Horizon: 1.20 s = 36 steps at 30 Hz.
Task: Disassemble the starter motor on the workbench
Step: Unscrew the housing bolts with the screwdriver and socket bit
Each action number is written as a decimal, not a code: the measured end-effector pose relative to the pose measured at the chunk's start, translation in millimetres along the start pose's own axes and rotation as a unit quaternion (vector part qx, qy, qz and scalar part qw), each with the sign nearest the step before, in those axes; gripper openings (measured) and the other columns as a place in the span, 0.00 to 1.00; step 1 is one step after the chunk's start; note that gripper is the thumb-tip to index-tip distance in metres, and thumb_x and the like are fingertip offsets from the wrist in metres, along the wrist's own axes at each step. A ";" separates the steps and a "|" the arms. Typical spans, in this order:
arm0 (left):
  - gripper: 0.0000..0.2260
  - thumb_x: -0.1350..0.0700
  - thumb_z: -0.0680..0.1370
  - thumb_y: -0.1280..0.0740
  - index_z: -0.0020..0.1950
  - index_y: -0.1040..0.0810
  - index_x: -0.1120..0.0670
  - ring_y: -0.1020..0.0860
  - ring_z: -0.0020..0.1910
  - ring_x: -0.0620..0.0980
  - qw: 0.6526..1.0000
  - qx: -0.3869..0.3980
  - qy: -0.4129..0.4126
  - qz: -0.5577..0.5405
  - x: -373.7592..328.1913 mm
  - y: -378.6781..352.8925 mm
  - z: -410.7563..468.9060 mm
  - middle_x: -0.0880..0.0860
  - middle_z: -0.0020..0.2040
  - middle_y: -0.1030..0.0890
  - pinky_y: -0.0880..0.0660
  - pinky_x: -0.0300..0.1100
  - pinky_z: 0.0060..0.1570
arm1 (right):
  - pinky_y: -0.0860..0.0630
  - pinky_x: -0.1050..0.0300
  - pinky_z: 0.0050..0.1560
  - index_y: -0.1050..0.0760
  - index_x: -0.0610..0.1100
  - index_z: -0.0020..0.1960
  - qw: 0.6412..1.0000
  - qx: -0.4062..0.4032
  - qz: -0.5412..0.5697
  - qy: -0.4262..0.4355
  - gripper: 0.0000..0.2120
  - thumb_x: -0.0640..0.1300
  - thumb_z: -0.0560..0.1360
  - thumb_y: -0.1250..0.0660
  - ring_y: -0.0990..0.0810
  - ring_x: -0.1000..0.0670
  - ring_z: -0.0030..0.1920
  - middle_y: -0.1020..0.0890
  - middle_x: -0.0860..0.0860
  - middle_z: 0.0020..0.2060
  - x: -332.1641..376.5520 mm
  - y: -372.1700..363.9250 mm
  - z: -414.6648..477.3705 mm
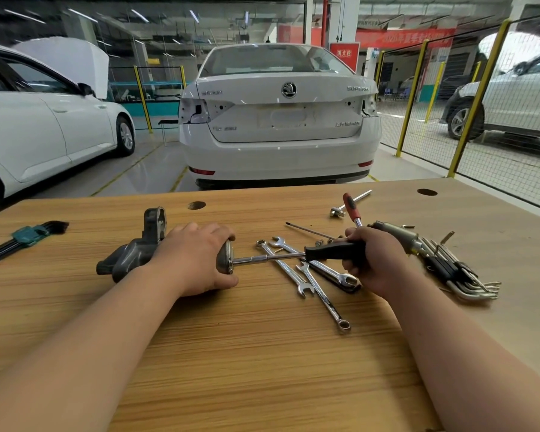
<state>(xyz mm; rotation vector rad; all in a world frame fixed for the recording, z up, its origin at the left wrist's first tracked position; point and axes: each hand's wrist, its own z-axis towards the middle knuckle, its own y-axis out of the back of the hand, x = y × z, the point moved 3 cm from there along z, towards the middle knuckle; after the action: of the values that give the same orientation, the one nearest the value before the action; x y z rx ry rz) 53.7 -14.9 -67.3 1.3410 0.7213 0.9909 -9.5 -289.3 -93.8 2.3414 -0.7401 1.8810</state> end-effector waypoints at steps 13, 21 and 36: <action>0.40 0.25 0.64 0.37 0.72 0.43 0.39 0.33 0.64 0.49 1.000 -0.019 -0.005 0.003 -1.6 -1.2 -5.9 0.42 0.70 0.33 0.37 0.48 0.64 | 0.30 0.61 0.21 0.27 0.43 0.53 1.000 0.002 -0.002 -0.027 0.06 0.38 0.77 0.39 0.26 0.51 0.22 0.18 0.43 0.36 -3.3 0.3 3.8; 0.41 0.24 0.63 0.39 0.72 0.43 0.38 0.33 0.65 0.49 1.000 0.008 -0.002 -0.001 -0.7 0.2 -3.1 0.42 0.71 0.34 0.36 0.48 0.63 | 0.33 0.62 0.19 0.28 0.39 0.57 0.997 0.003 -0.059 -0.047 0.09 0.40 0.78 0.40 0.27 0.52 0.23 0.23 0.43 0.37 -4.6 2.0 8.4; 0.42 0.21 0.64 0.51 0.73 0.44 0.40 0.34 0.65 0.49 1.000 0.020 0.000 0.004 2.4 -0.2 -15.4 0.42 0.71 0.34 0.35 0.48 0.61 | 0.34 0.61 0.22 0.24 0.41 0.52 0.922 0.020 -0.382 -0.052 0.19 0.57 0.80 0.40 0.30 0.53 0.20 0.21 0.49 0.23 8.4 5.5 -1.8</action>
<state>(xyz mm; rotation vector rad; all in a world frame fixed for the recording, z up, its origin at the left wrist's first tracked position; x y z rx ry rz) 41.1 -5.8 -69.1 1.3791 0.7389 0.9866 -12.1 -296.3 -86.9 2.2641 0.2184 1.4242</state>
